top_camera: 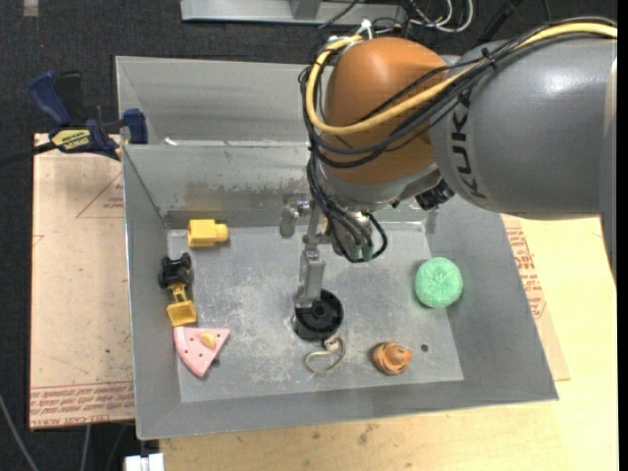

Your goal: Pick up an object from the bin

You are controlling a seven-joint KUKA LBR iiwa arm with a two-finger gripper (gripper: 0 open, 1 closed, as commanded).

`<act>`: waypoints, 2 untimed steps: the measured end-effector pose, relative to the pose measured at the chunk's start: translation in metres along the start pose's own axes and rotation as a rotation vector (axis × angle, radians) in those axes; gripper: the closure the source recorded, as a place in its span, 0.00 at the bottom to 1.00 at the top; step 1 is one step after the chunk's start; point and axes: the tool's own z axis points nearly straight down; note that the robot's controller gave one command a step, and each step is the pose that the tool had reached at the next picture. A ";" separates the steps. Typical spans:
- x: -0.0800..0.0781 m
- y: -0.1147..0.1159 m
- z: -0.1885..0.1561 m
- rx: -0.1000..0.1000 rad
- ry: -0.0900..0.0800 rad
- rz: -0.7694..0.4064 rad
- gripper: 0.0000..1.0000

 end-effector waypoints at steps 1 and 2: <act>-0.001 -0.001 -0.005 -0.001 -0.008 0.003 0.00; 0.006 -0.043 0.065 -0.001 -0.012 -0.051 0.00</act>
Offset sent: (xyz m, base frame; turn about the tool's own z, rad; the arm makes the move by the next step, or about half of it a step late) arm -0.0174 -0.1007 -0.1602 -0.1224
